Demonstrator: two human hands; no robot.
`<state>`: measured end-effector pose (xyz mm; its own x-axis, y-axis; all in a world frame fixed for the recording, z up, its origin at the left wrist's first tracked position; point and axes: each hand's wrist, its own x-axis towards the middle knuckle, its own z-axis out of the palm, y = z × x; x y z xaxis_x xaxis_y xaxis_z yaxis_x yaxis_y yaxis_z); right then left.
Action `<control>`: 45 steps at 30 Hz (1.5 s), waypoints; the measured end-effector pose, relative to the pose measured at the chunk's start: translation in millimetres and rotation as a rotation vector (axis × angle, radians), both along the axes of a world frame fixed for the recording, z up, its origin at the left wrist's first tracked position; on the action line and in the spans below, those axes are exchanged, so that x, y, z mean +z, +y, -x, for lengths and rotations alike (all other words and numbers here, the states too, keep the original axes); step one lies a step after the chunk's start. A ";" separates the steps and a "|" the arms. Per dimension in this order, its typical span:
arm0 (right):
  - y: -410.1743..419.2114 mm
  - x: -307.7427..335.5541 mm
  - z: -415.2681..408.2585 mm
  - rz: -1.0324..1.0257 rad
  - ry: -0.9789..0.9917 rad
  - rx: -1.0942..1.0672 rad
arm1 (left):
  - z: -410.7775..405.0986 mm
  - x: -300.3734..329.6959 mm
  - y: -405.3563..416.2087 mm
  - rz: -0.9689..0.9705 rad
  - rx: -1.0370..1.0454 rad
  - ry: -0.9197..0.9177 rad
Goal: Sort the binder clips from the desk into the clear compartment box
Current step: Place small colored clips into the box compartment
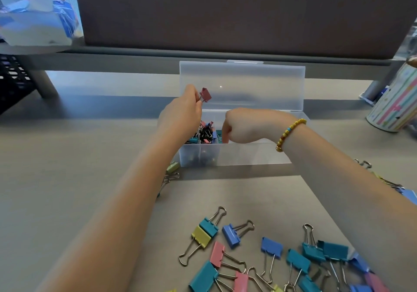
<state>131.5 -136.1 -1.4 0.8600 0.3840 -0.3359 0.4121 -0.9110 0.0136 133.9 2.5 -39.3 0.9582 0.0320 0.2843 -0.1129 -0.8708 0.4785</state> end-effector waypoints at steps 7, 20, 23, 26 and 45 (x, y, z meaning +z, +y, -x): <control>10.1 0.1 1.3 0.221 -0.022 0.036 | 0.9 -1.1 -0.3 -0.077 0.008 -0.009; 0.5 -17.7 -13.2 0.049 -0.192 -0.109 | 0.9 0.3 -1.6 -0.133 0.014 0.005; 1.2 -23.7 -15.8 0.087 -0.128 -0.117 | 2.4 1.2 -2.3 -0.135 0.014 0.017; 3.0 -24.2 -16.0 0.124 -0.114 -0.107 | 3.4 1.4 -2.4 -0.139 0.015 0.025; 18.7 -1.6 -10.8 0.344 0.017 0.031 | 2.9 -5.0 -4.4 -0.316 0.060 0.003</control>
<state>142.3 -117.4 -3.0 0.8430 0.2719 -0.4642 0.4424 -0.8413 0.3107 131.0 -1.9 -44.3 0.9581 -0.0007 0.2865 -0.0555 -0.9815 0.1833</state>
